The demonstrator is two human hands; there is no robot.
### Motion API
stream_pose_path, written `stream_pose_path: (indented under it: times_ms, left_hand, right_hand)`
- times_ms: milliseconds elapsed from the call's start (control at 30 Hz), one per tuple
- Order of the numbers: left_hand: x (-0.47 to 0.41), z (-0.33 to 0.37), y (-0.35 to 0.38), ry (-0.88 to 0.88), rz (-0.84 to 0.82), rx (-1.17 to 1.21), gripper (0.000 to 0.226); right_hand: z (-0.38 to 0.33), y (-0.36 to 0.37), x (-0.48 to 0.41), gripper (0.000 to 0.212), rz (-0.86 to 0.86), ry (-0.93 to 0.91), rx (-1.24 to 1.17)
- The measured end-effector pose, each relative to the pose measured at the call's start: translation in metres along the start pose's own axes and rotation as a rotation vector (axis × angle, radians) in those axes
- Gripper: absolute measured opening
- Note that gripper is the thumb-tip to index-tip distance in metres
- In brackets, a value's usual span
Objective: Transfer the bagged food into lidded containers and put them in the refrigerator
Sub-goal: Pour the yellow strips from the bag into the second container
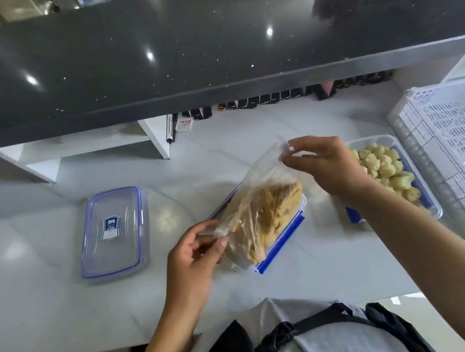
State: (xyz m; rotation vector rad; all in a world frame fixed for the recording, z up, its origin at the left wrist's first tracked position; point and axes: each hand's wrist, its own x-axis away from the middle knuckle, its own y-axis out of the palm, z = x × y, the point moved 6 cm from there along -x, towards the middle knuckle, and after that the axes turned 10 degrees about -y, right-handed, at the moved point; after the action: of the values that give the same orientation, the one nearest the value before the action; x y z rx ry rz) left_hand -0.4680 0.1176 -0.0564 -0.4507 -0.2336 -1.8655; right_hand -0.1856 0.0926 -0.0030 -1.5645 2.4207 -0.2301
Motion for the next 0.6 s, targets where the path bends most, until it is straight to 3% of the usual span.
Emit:
stream_pose_path:
  times_ms: [100,200,300,433,500,600]
  left_hand:
    - [0.001,0.021,-0.014,0.144,0.115,0.089,0.036]
    - [0.006,0.037,-0.017,0.238,0.232,0.12,0.035]
    - [0.016,0.033,-0.006,0.176,0.246,0.154,0.043]
    - [0.03,-0.004,0.018,0.001,0.166,0.142,0.07]
    - [0.035,-0.018,0.03,-0.055,0.148,0.157,0.052]
    - [0.035,-0.017,0.031,-0.043,0.257,0.189,0.014]
  right_hand:
    - [-0.007,-0.008,-0.004,0.007,0.039,-0.055,-0.115]
    - [0.003,-0.006,0.001,0.016,0.01,0.004,-0.203]
    - [0.025,0.003,0.017,0.03,-0.148,0.129,-0.307]
    - [0.053,0.002,0.038,0.012,-0.097,0.141,-0.251]
    - [0.062,-0.002,0.042,0.01,-0.069,0.131,-0.277]
    - [0.058,-0.007,0.037,0.008,-0.087,0.098,-0.313]
